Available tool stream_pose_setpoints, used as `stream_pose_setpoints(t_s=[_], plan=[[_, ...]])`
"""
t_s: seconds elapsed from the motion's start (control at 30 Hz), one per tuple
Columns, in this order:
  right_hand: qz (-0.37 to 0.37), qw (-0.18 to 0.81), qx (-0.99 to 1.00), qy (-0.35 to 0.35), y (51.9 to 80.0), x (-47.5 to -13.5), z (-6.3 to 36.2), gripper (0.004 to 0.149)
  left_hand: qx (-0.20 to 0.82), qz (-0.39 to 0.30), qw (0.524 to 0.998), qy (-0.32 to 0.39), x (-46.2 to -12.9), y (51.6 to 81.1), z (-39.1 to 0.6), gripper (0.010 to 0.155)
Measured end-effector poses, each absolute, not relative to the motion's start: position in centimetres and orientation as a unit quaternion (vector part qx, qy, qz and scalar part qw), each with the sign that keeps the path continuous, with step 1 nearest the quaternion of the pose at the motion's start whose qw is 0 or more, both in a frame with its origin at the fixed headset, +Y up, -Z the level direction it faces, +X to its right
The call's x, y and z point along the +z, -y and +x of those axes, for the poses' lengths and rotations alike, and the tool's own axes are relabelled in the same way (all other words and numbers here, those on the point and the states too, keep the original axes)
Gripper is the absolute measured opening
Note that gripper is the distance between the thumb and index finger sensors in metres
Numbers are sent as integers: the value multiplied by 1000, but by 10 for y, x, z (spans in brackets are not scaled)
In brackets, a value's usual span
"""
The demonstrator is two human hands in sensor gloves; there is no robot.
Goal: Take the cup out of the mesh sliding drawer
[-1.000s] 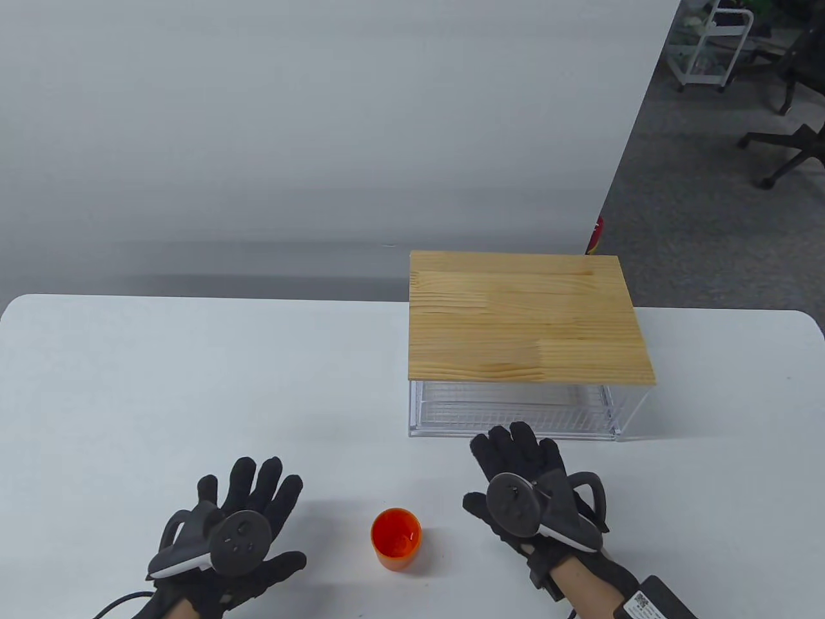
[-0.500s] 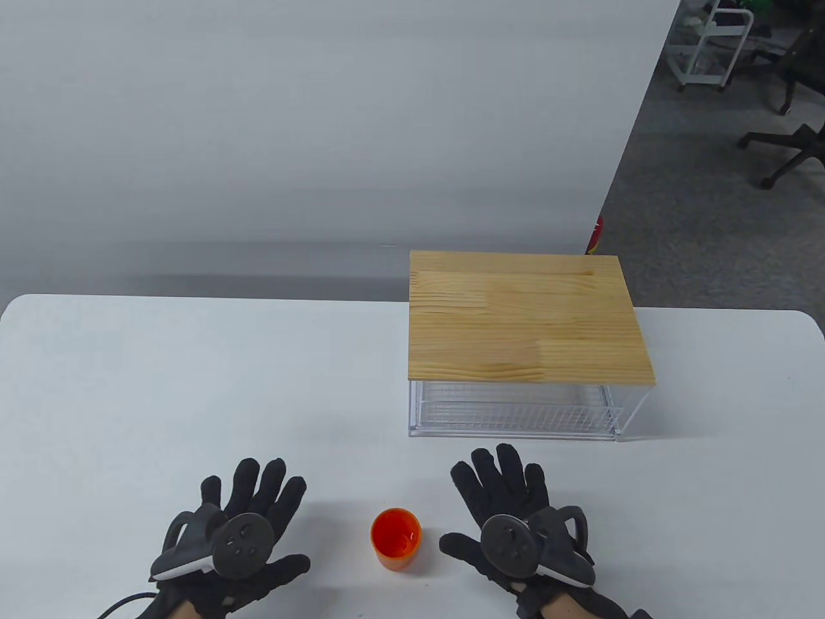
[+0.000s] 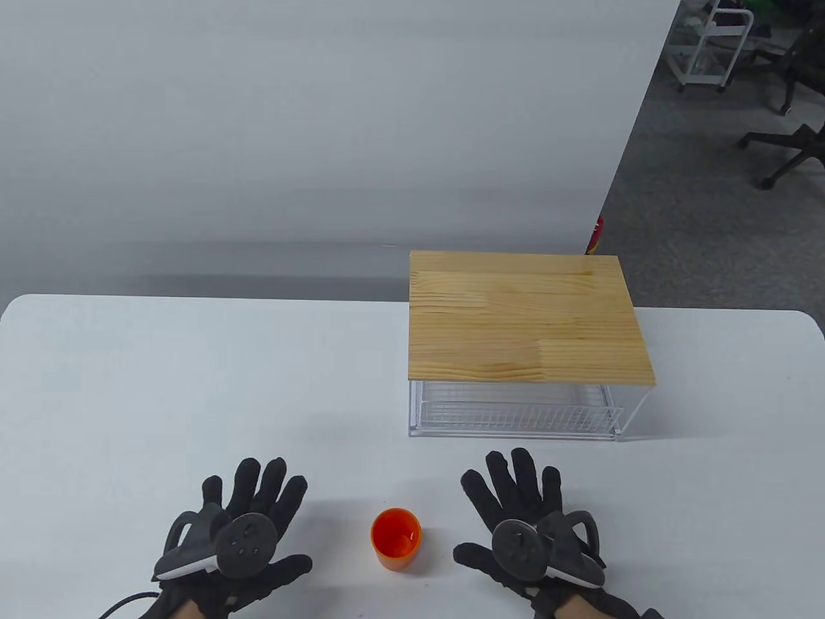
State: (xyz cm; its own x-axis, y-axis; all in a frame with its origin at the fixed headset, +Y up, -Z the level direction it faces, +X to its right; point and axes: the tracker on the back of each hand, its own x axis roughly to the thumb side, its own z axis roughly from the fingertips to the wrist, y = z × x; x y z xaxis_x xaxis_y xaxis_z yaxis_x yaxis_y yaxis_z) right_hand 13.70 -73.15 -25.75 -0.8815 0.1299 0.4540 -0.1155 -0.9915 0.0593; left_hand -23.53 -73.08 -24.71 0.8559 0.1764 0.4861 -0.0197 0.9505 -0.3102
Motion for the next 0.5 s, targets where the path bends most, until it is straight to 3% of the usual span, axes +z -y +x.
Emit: stream_pose_setpoints(t_s=[0.5], plan=[[225,68,972,-8,731,-254,147,93,62,-149,950,267,-247,731,-238,97]])
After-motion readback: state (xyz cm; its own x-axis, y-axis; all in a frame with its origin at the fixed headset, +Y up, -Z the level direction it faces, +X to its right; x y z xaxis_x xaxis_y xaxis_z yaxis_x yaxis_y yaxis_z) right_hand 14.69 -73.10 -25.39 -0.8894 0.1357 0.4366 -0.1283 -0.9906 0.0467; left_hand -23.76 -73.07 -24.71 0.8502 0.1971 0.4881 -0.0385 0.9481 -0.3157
